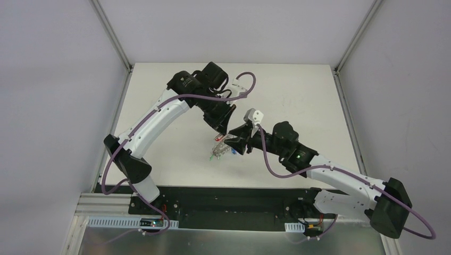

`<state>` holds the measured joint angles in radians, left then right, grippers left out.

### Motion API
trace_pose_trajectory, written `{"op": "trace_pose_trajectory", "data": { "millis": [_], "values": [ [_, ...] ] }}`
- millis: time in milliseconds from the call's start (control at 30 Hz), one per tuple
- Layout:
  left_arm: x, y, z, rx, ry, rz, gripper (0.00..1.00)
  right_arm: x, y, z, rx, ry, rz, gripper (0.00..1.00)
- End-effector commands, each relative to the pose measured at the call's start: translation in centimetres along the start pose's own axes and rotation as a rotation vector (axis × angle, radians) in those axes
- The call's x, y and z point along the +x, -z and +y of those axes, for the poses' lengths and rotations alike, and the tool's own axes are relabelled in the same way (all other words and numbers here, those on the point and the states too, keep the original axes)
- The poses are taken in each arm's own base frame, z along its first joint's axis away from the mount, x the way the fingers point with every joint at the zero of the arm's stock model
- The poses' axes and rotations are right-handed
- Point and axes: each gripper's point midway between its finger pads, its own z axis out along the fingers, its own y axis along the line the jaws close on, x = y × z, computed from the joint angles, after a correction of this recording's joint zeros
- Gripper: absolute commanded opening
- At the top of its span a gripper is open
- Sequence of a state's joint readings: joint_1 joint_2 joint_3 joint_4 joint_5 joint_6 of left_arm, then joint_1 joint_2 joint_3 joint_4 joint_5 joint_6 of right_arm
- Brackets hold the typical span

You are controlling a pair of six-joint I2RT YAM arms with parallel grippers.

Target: Remove the keys from the keyring

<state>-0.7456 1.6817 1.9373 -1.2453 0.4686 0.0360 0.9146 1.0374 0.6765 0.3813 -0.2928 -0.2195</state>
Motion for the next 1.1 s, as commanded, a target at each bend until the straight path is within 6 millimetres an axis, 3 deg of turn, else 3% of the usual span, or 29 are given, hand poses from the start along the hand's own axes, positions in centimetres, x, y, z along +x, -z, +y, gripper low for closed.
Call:
{"op": "trace_pose_trajectory", "data": {
  "millis": [0,167,600,867,1067],
  "values": [
    [0.3,2.3,1.3,-0.117,-0.116,-0.061,0.00,-2.0,1.4,0.2,-0.007,0.087,-0.077,0.51],
    [1.0,3.3,3.5,-0.243,-0.200,-0.050,0.00,-1.8,2.9,-0.6,0.022,0.180,-0.055,0.52],
    [1.1,6.1,4.7,-0.434,-0.543,-0.023,0.00,-4.4,2.6,-8.7,0.360,0.077,-0.153,0.48],
    [0.6,6.1,5.3,-0.525,-0.703,-0.024,0.00,-4.9,2.5,-9.5,0.330,0.023,-0.200,0.47],
    [1.1,6.3,3.3,-0.476,-0.926,-0.097,0.00,-5.4,2.4,-8.1,0.167,0.000,-0.220,0.45]
  ]
}}
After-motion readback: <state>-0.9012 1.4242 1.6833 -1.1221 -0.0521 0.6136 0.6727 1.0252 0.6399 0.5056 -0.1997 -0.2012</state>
